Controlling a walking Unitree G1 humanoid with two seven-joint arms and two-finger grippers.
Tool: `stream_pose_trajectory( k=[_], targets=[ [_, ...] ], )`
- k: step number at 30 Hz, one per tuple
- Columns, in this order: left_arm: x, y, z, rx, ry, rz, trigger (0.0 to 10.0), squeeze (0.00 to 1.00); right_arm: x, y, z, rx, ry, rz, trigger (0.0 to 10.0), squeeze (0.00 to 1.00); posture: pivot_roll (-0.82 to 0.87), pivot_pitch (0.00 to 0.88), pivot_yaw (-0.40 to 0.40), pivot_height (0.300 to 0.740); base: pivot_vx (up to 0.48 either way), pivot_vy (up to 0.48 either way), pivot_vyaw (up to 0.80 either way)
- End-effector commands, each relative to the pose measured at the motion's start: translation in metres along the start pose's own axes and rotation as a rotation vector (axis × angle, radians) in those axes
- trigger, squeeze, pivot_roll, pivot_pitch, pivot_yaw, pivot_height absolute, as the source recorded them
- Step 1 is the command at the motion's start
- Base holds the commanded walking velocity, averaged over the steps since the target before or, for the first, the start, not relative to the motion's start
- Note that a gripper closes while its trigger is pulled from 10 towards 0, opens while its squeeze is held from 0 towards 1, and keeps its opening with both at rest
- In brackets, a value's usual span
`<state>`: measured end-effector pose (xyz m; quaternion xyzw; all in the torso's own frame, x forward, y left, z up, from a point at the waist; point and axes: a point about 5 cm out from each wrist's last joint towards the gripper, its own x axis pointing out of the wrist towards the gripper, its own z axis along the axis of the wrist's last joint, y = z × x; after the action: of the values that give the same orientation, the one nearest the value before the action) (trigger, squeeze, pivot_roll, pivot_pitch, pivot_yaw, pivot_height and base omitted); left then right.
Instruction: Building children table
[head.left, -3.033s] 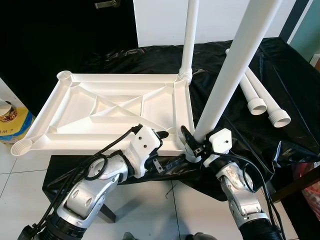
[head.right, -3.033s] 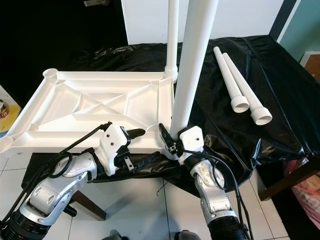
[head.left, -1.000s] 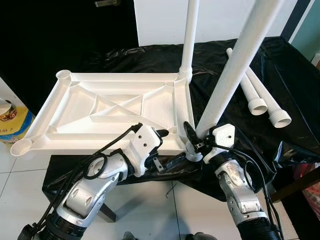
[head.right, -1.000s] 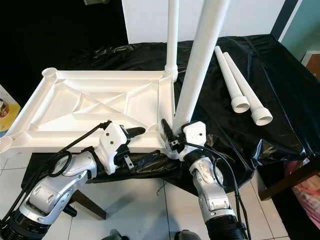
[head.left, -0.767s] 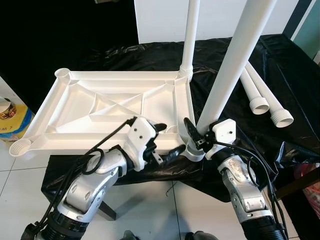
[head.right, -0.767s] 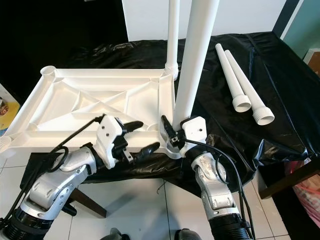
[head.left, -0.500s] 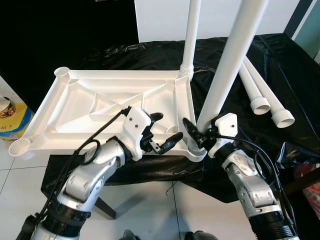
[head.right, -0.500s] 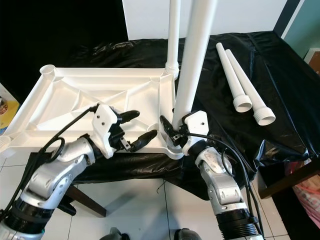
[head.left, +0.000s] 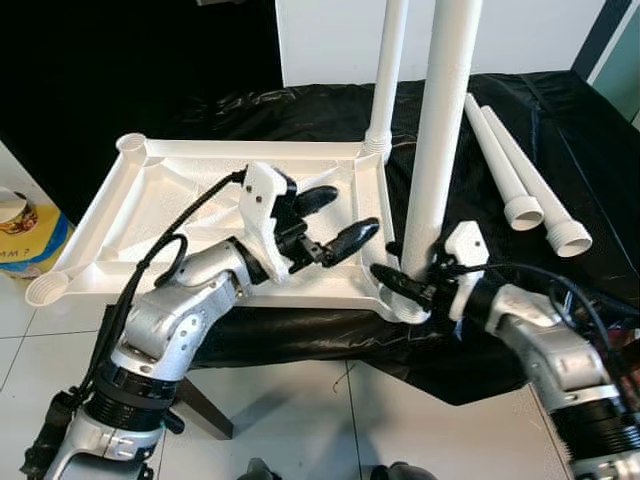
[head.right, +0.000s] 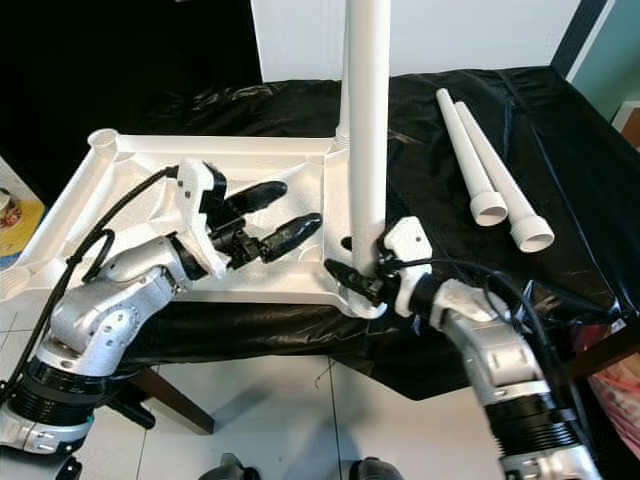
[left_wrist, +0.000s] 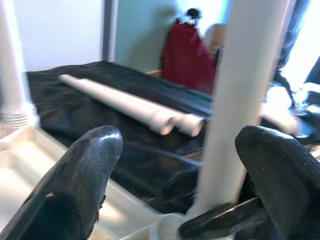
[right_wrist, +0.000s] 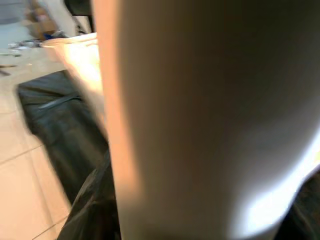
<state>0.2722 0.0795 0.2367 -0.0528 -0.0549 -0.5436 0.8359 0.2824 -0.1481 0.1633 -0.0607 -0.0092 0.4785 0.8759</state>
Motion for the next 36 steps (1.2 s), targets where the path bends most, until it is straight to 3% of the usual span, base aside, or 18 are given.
stream_pose_trajectory(
  k=[1, 3, 6, 9, 11, 18, 29, 30, 31, 32, 36],
  targets=[
    [-0.003, -0.030, 0.003, -0.009, 0.008, -0.531, 10.0, 0.00, 0.002, 0.003, 0.001, 0.013, 0.008, 0.074, 10.0, 0.00, -0.03, 0.021, -0.011, 0.740, 0.000, 0.000, 0.00],
    [-0.003, -0.030, 0.003, -0.009, 0.008, -0.531, 10.0, 0.00, 0.002, 0.003, 0.001, 0.013, 0.008, 0.074, 10.0, 0.00, -0.03, 0.021, -0.011, 0.740, 0.000, 0.000, 0.00],
    [0.002, -0.033, 0.004, -0.031, 0.022, -0.620, 10.0, 0.00, 0.001, 0.007, -0.006, 0.012, 0.075, 0.179, 10.0, 0.00, -0.03, 0.002, -0.015, 0.740, 0.000, 0.000, 0.00],
    [0.002, -0.033, 0.004, -0.031, 0.022, -0.620, 10.0, 0.00, 0.001, 0.007, -0.006, 0.012, 0.075, 0.179, 10.0, 0.00, -0.03, 0.002, -0.015, 0.740, 0.000, 0.000, 0.00],
    [0.005, -0.039, 0.003, -0.032, 0.053, -0.720, 10.0, 0.00, 0.001, 0.010, -0.008, 0.041, 0.114, 0.265, 10.0, 0.00, -0.03, 0.000, -0.017, 0.740, 0.000, 0.000, 0.00],
    [0.011, -0.048, 0.008, -0.034, 0.059, -0.820, 10.0, 0.00, 0.006, 0.016, -0.003, 0.062, 0.121, 0.362, 10.0, 0.00, -0.04, 0.000, -0.017, 0.740, 0.000, 0.000, 0.00],
    [0.024, -0.051, 0.011, -0.055, 0.052, -0.818, 10.0, 0.00, 0.015, 0.022, -0.001, 0.064, 0.114, 0.423, 10.0, 0.00, -0.04, 0.013, -0.014, 0.740, 0.000, 0.000, 0.00],
    [0.025, -0.048, 0.010, -0.082, 0.055, -0.805, 0.7, 0.00, 0.015, 0.022, -0.001, 0.064, 0.113, 0.425, 10.0, 0.00, -0.04, 0.014, -0.013, 0.740, 0.000, 0.000, 0.00],
    [0.025, -0.048, 0.010, -0.082, 0.055, -0.805, 0.7, 0.00, 0.015, 0.022, -0.001, 0.064, 0.113, 0.425, 10.0, 0.00, -0.04, 0.014, -0.013, 0.740, 0.000, 0.000, 0.00],
    [0.025, -0.047, 0.010, -0.099, 0.052, -0.801, 0.0, 0.00, 0.015, 0.022, 0.000, 0.065, 0.114, 0.427, 10.0, 0.00, -0.04, 0.017, -0.011, 0.740, 0.000, 0.000, 0.00],
    [0.024, -0.047, 0.013, -0.131, 0.045, -0.811, 0.0, 0.00, 0.015, 0.022, 0.001, 0.068, 0.114, 0.431, 10.0, 0.00, -0.04, 0.017, -0.010, 0.740, 0.000, 0.000, 0.00]
  ],
)
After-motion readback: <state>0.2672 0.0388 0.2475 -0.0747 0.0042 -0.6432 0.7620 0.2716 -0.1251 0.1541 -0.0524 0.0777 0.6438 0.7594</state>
